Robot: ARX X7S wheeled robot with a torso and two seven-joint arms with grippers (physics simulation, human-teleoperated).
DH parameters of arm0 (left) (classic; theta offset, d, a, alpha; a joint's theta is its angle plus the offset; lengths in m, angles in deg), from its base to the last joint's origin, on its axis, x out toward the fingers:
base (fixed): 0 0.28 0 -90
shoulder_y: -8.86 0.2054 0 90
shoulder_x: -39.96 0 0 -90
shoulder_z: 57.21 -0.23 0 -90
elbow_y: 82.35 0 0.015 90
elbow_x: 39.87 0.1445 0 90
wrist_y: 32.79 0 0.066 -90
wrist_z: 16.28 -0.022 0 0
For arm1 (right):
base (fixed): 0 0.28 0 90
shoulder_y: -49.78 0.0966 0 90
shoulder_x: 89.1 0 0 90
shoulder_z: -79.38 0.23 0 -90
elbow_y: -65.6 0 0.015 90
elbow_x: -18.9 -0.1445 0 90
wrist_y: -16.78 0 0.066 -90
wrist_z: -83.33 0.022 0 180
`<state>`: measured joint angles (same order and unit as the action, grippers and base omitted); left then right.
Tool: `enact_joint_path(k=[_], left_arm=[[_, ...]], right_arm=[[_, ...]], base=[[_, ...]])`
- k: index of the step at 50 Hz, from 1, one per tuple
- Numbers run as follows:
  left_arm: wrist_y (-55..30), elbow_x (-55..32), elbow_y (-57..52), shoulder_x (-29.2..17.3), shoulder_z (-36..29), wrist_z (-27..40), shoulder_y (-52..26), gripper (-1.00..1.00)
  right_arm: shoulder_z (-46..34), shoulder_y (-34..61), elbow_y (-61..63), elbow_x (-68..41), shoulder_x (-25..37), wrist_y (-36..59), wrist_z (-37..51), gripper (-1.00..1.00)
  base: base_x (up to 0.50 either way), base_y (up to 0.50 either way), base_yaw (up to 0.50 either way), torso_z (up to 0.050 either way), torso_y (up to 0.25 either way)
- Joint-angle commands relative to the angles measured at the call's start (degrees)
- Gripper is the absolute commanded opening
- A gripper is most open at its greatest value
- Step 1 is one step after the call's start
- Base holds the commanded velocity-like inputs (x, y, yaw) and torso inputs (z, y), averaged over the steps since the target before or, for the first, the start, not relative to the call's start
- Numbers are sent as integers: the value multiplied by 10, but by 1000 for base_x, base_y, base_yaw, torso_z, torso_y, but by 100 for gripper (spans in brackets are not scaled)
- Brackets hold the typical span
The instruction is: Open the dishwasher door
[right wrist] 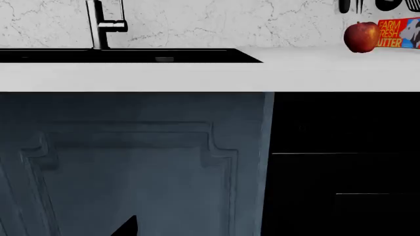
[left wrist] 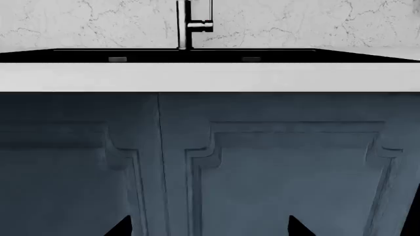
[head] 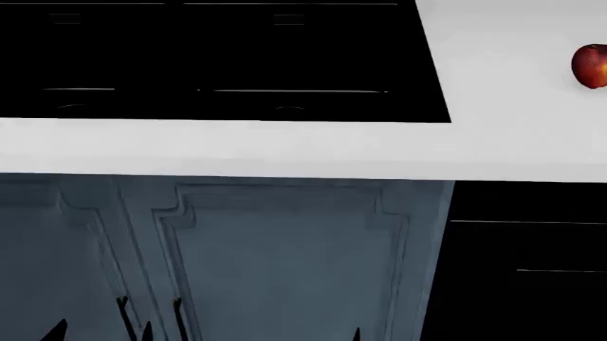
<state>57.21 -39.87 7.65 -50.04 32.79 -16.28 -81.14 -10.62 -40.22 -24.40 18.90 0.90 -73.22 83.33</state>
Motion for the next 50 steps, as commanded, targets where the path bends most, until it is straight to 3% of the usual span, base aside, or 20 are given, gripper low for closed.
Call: enact_joint_path(k=[1, 17, 50], left_arm=[[2, -8, 2, -8, -9, 9, -1, 100], [16, -30, -12, -36, -36, 23, 14, 100], [29, -55, -21, -58, -59, 50, 21, 100]], right_arm=[[-9, 1, -1, -7, 7, 0, 9, 100], [-41, -11, 7, -35, 31, -15, 32, 100], [-70, -15, 22, -72, 54, -10, 50, 100]], base=[[0, 0, 0, 0, 0], [0, -32, 0, 0, 0], [0, -476, 0, 0, 0]])
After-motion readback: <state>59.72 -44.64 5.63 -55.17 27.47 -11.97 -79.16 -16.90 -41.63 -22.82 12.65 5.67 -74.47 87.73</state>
